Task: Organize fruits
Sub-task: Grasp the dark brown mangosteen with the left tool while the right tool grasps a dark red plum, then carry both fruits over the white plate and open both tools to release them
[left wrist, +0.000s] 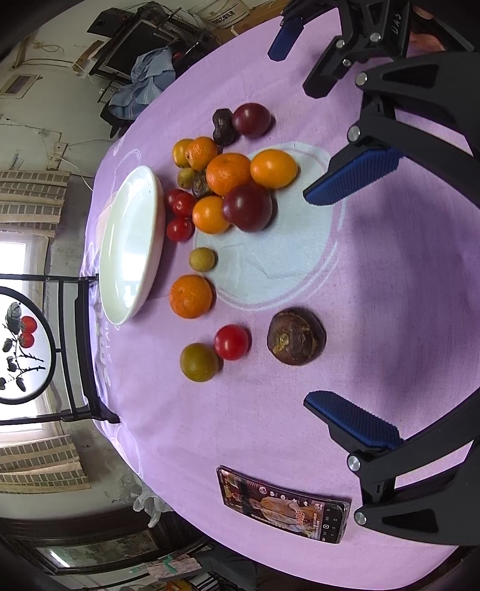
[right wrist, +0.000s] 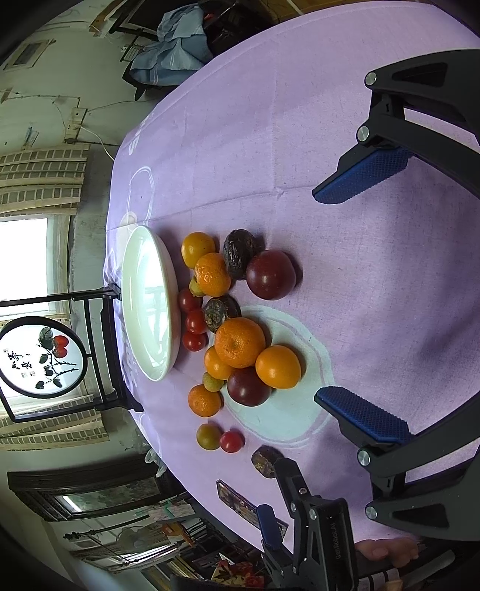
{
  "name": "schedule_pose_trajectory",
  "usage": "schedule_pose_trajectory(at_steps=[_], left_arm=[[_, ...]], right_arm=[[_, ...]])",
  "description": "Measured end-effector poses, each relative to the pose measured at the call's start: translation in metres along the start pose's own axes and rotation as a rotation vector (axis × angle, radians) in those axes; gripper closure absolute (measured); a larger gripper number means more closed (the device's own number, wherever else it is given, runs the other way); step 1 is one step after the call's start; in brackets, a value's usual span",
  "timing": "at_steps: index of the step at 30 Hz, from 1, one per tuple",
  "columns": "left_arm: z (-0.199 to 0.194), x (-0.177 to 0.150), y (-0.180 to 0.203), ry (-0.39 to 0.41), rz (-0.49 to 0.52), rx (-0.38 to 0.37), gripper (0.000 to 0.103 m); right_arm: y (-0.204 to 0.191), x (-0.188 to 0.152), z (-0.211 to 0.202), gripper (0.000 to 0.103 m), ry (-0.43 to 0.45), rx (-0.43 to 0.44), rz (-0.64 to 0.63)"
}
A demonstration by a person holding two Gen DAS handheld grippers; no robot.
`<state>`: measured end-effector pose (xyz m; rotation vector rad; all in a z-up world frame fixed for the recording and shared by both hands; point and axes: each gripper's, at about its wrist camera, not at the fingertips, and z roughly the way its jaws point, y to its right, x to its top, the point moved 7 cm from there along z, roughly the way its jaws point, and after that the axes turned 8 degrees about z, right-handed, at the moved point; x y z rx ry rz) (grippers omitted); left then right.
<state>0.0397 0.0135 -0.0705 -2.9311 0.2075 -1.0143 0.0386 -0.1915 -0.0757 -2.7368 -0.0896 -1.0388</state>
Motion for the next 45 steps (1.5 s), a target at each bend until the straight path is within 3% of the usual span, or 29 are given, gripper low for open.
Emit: schedule_pose_trajectory(at_steps=[9,10,12,15,16,18,21,26,30,34,36,38,40,43,45], left_arm=[[0.027,0.002,-0.024,-0.037,-0.031,-0.018,0.006],[0.03,0.003,-0.026,-0.042,-0.034,-0.021,0.009],[0.04,0.001,-0.026,-0.071,-0.034,-0.037,0.03],[0.048,0.0,-0.025,-0.08,-0.017,-0.039,0.041],[0.049,0.001,-0.022,-0.079,0.002,-0.034,0.051],[0.05,0.002,-0.023,-0.068,0.012,-0.027,0.062],[0.048,0.004,-0.023,-0.058,-0.012,-0.083,0.062],[0.04,0.006,-0.014,-0.043,0.009,-0.106,0.062],[0.037,0.009,-0.009,-0.034,0.017,-0.113,0.062],[0.033,0.009,-0.003,-0.027,0.026,-0.122,0.062],[0.033,0.011,0.0,-0.027,0.036,-0.127,0.062],[0.034,0.014,0.002,-0.028,0.041,-0.137,0.062],[0.033,0.02,0.006,-0.028,0.053,-0.148,0.062],[0.029,0.031,0.008,-0.017,0.092,-0.154,0.062],[0.026,0.044,0.01,-0.01,0.109,-0.166,0.062]], right_arm=[[-0.004,-0.003,0.01,0.004,-0.043,0.056,-0.009],[-0.004,-0.002,0.011,0.004,-0.045,0.059,-0.007],[-0.004,0.0,0.014,0.004,-0.052,0.06,-0.006],[-0.003,0.001,0.017,0.004,-0.062,0.053,-0.008],[-0.002,0.001,0.018,0.004,-0.064,0.048,-0.008],[0.001,0.002,0.02,0.004,-0.067,0.036,-0.009],[0.009,0.005,0.021,0.004,-0.061,-0.002,-0.006],[0.021,0.013,0.026,0.004,-0.054,-0.065,-0.03],[0.019,0.017,0.04,0.02,-0.1,-0.028,-0.023],[0.017,0.022,0.056,0.033,-0.125,-0.054,-0.023],[0.015,0.026,0.064,0.052,-0.136,-0.057,-0.029],[0.013,0.029,0.065,0.064,-0.132,-0.047,-0.032],[0.011,0.029,0.059,0.064,-0.131,-0.038,-0.035],[0.004,0.031,0.037,0.064,-0.125,0.073,-0.017],[-0.004,0.044,0.018,0.064,-0.064,0.135,-0.04]])
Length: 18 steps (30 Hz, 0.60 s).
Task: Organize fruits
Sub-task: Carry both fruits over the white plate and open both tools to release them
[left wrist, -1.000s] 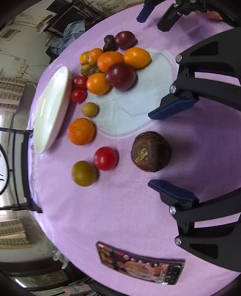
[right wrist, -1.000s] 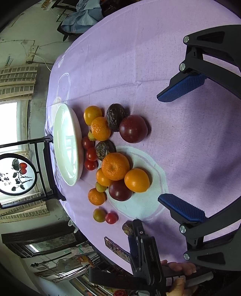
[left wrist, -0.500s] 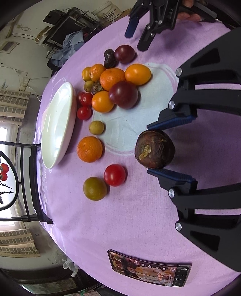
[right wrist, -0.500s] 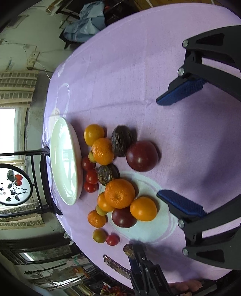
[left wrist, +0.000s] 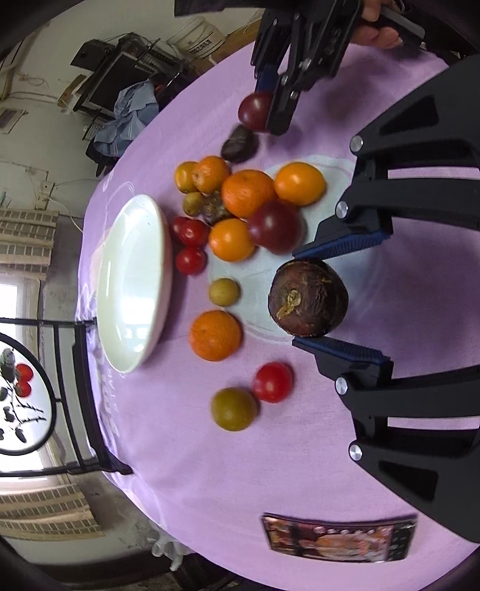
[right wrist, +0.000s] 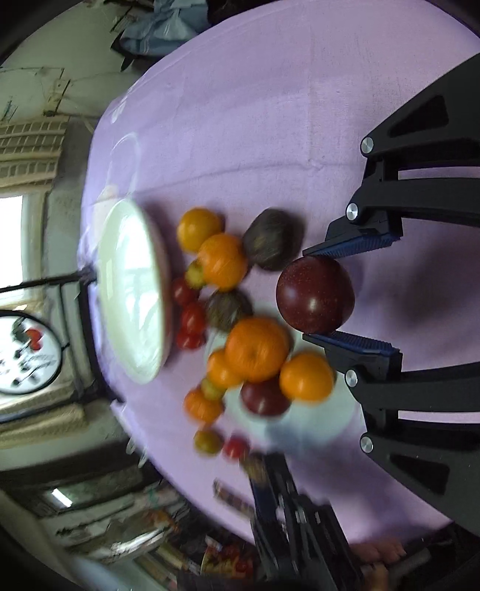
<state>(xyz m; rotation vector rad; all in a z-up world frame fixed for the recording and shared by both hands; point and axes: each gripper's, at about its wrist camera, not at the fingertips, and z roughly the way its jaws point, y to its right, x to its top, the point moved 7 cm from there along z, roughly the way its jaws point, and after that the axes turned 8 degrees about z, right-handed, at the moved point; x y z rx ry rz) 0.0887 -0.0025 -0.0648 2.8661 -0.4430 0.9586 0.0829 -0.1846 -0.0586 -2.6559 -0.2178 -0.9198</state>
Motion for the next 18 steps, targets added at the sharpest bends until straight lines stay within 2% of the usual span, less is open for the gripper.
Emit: schedule_pose_trajectory(at_steps=[4,7,12,18], left_arm=[[0.002,0.048,0.001,0.037,0.033,0.001,0.062],[0.019,0.09,-0.006,0.045,0.03,0.04,0.062],[0.073,0.14,-0.032,-0.003,-0.024,0.107,0.062],[0.127,0.157,-0.047,-0.082,-0.059,0.111,0.062]], right_arm=[[-0.006,0.048,-0.005,0.064,0.106,-0.042,-0.068],[-0.009,0.084,0.013,0.064,0.129,-0.078,-0.092],[-0.009,0.124,0.064,0.064,0.089,-0.097,-0.096],[0.002,0.144,0.116,0.063,0.002,-0.122,-0.061]])
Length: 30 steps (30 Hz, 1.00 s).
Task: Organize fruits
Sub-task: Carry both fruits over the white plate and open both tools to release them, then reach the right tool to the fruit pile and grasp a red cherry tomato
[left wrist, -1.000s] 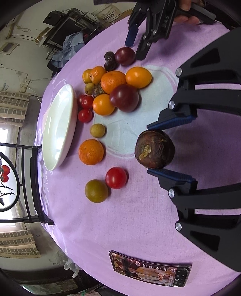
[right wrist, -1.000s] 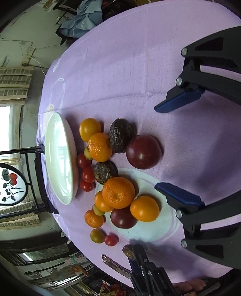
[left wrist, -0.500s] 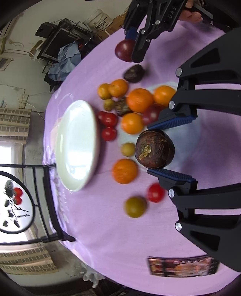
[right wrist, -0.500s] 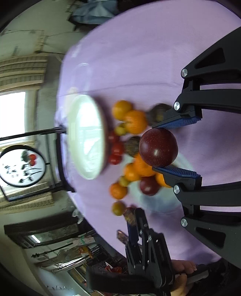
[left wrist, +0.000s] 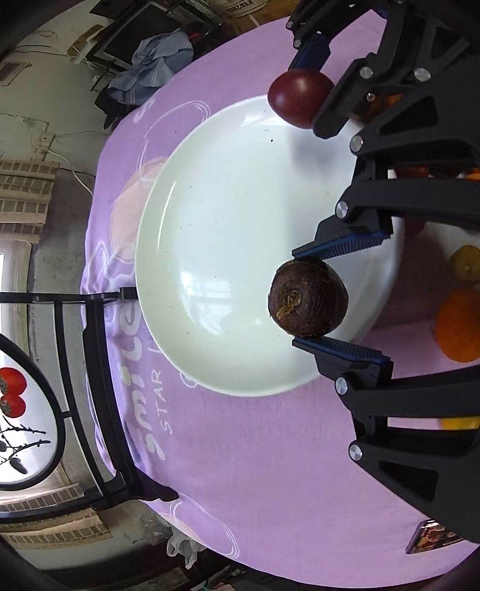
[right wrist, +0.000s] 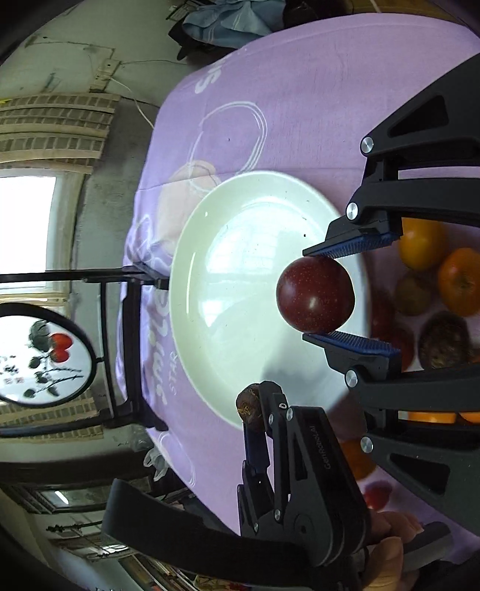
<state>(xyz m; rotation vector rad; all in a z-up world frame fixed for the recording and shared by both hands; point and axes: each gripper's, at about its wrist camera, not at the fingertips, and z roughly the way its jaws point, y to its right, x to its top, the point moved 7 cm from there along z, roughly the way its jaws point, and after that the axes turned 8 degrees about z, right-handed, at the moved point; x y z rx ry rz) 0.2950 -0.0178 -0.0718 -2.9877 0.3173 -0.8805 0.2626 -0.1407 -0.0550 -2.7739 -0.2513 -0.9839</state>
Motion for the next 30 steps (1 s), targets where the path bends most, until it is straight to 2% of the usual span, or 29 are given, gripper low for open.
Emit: schedule_pose_trajectory(at_steps=[2,3,4,6,7,17,22,30], left_arm=[[0.008,0.002,0.003,-0.009,0.001,-0.005,0.061],[0.011,0.003,0.003,-0.012,-0.001,-0.007,0.056],[0.012,0.004,0.003,-0.01,-0.004,0.002,0.054],[0.01,0.006,0.001,0.0,-0.008,0.007,0.039],[0.006,0.005,0.0,0.01,-0.01,0.009,0.038],[-0.049,-0.031,0.007,0.065,0.016,0.004,0.03],[-0.064,-0.052,0.014,0.063,0.038,0.002,0.028],[-0.066,-0.073,0.016,0.043,0.059,0.001,0.028]], right_arm=[[0.0,0.001,0.011,0.062,-0.022,0.009,0.007],[0.0,0.001,0.012,0.054,-0.023,0.011,0.012],[0.002,0.001,0.011,0.051,-0.016,0.0,0.017],[0.006,0.0,0.004,0.045,0.001,0.006,0.021],[0.008,-0.002,0.0,0.044,0.007,0.014,0.025],[0.038,-0.035,-0.059,0.041,0.06,0.008,0.04],[0.041,-0.046,-0.058,0.041,0.043,-0.009,0.008],[0.023,-0.053,-0.044,0.044,0.006,-0.023,-0.119]])
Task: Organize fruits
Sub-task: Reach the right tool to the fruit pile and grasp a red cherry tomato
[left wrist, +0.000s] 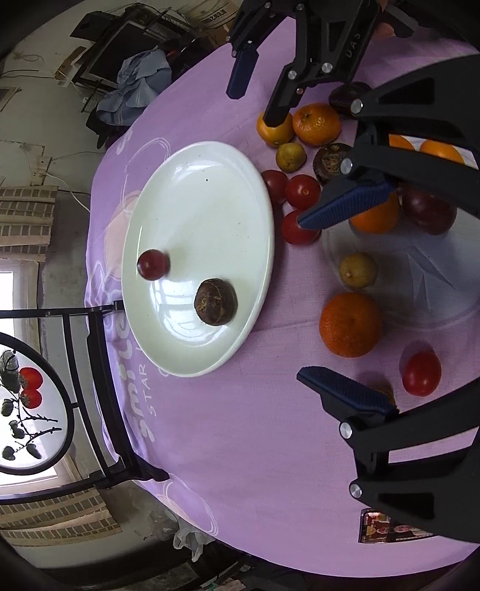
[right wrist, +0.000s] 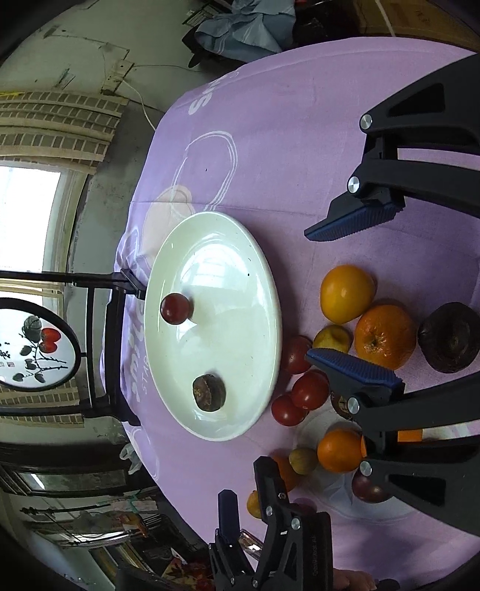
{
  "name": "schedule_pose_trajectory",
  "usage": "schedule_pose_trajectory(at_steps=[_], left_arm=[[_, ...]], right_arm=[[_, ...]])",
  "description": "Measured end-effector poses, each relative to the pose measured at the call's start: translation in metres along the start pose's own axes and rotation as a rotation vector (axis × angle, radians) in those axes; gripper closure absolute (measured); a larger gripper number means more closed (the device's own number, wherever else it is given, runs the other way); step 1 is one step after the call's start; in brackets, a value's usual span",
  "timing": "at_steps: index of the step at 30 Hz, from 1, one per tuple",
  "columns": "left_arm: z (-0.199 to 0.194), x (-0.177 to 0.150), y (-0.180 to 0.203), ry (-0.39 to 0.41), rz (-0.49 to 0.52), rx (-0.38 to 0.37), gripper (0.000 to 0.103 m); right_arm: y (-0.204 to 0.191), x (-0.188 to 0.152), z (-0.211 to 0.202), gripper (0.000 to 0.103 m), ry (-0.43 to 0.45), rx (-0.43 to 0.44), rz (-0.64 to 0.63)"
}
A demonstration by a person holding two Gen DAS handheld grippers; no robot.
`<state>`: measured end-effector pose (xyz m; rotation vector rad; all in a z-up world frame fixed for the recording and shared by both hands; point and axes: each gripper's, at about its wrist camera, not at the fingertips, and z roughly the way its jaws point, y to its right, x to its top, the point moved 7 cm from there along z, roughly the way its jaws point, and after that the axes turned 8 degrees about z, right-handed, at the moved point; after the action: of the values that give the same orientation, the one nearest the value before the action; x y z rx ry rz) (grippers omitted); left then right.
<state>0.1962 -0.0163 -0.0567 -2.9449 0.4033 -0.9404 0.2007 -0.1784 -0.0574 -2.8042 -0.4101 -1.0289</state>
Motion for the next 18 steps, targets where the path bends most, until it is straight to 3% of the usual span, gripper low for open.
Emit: schedule_pose_trajectory(at_steps=[8,18], left_arm=[[0.016,-0.009,0.007,-0.037,0.03,-0.025,0.028],[0.025,-0.008,0.001,-0.051,0.041,-0.03,0.027]], right_arm=[[-0.021,-0.001,0.018,0.063,-0.055,0.014,-0.109],[-0.043,0.003,0.044,0.064,-0.154,0.029,-0.281]])
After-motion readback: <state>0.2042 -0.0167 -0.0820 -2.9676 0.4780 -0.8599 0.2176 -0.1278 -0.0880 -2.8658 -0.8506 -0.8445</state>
